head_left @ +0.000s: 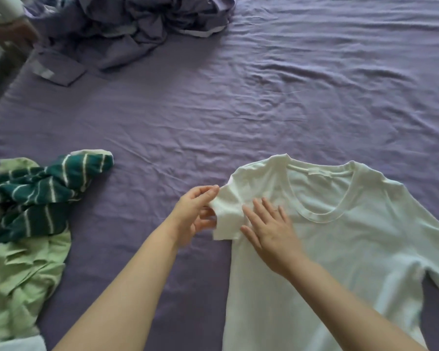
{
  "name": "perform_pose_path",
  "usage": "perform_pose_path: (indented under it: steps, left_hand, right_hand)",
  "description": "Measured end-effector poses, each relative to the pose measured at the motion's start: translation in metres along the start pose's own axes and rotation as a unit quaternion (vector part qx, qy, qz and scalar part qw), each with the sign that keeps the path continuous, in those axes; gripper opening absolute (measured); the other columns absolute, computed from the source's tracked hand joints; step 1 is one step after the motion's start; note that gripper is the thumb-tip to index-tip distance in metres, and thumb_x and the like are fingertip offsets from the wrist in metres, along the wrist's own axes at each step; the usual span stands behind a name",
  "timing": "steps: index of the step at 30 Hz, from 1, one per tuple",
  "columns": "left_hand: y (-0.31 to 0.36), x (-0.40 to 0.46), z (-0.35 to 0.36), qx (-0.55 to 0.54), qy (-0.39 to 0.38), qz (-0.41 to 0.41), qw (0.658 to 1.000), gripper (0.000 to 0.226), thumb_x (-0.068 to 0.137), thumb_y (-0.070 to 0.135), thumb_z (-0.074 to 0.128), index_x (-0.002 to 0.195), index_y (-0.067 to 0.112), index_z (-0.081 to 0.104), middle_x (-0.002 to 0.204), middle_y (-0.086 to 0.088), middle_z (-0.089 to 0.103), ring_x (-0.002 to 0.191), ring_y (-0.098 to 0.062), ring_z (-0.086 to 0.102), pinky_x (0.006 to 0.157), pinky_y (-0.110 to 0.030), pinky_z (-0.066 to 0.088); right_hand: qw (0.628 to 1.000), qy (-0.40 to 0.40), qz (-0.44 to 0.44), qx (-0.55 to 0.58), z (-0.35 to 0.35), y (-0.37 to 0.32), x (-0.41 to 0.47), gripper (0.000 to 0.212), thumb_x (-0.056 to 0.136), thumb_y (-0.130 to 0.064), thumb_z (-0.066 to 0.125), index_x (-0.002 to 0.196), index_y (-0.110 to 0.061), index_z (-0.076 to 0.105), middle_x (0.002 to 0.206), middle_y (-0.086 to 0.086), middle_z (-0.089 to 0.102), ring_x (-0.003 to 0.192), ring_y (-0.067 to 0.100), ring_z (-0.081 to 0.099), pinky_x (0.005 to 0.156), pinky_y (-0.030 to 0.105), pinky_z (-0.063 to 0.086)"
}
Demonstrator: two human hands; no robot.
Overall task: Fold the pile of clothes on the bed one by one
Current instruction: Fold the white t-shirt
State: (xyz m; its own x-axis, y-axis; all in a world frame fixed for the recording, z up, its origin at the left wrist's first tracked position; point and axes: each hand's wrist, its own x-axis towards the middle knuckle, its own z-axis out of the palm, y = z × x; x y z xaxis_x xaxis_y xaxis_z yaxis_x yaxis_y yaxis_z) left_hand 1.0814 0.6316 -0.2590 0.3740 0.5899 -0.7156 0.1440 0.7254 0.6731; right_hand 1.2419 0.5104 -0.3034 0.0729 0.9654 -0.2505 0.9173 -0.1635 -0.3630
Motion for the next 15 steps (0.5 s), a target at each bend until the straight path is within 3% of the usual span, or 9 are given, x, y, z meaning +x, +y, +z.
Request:
perform_pose_path:
  steps: [3,5,6,8,10,13,15]
  left_hand:
    - [-0.019,-0.010,0.004,0.012,-0.008,-0.004,1.000,0.043,0.073,0.032,0.075,0.110,0.013,0.064,0.102,-0.004,0.073,0.088,-0.017,0.071,0.069,-0.029,0.058]
    - [-0.036,-0.014,0.008,0.089,0.039,0.038,0.995,0.039,0.075,0.014,0.078,0.109,0.014,0.058,0.099,0.001,0.073,0.089,-0.013,0.070,0.069,-0.025,0.056]
    - [-0.042,-0.013,0.010,0.153,0.077,0.071,0.983,0.039,0.077,0.007,0.075,0.110,0.014,0.055,0.100,0.001,0.071,0.092,-0.015,0.068,0.073,-0.029,0.056]
    - [-0.042,-0.007,0.010,0.290,0.172,0.147,0.930,0.033,0.083,0.005,0.062,0.112,0.013,0.050,0.105,-0.006,0.066,0.097,-0.026,0.064,0.079,-0.040,0.053]
    - [-0.032,0.001,0.006,0.390,0.234,0.202,0.867,0.028,0.086,0.007,0.054,0.114,0.012,0.048,0.107,-0.011,0.062,0.096,-0.032,0.059,0.076,-0.038,0.048]
    - [-0.024,0.009,0.003,0.519,0.238,0.165,0.804,0.031,0.090,0.013,0.051,0.120,0.012,0.044,0.116,-0.012,0.058,0.104,-0.033,0.055,0.078,-0.040,0.043]
    - [-0.031,0.006,0.008,0.532,0.257,0.138,0.795,0.045,0.089,0.018,0.056,0.131,0.017,0.038,0.126,-0.010,0.051,0.112,-0.031,0.051,0.084,-0.041,0.041]
  right_hand:
    - [0.999,-0.017,0.043,-0.025,0.012,-0.004,-0.009,0.058,0.097,-0.053,0.021,0.150,-0.032,0.010,0.159,0.001,0.003,0.146,0.020,-0.008,0.115,0.042,-0.005]
    - [0.998,-0.015,0.053,-0.042,0.019,-0.008,-0.015,0.061,0.095,-0.057,0.018,0.150,-0.034,0.005,0.159,0.001,-0.002,0.145,0.022,-0.013,0.114,0.044,-0.009]
    - [0.997,-0.014,0.054,-0.049,0.021,-0.011,-0.017,0.061,0.094,-0.058,0.018,0.149,-0.035,0.003,0.159,0.001,-0.004,0.145,0.023,-0.014,0.114,0.045,-0.011]
    - [0.996,-0.016,0.058,-0.070,0.025,-0.013,-0.018,0.062,0.093,-0.060,0.017,0.148,-0.038,-0.002,0.159,0.002,-0.007,0.145,0.026,-0.015,0.113,0.047,-0.013]
    - [0.994,-0.015,0.064,-0.089,0.027,-0.013,-0.018,0.063,0.093,-0.061,0.015,0.147,-0.039,-0.007,0.158,0.004,-0.011,0.144,0.028,-0.016,0.111,0.050,-0.014]
    - [0.993,-0.020,0.054,-0.108,0.031,-0.011,-0.028,0.064,0.093,-0.060,0.018,0.148,-0.037,-0.003,0.159,0.006,-0.009,0.144,0.030,-0.014,0.111,0.053,-0.013]
    - [0.993,-0.027,0.046,-0.103,0.034,-0.011,-0.042,0.064,0.094,-0.058,0.024,0.149,-0.036,0.003,0.159,0.006,-0.006,0.144,0.031,-0.014,0.111,0.054,-0.012]
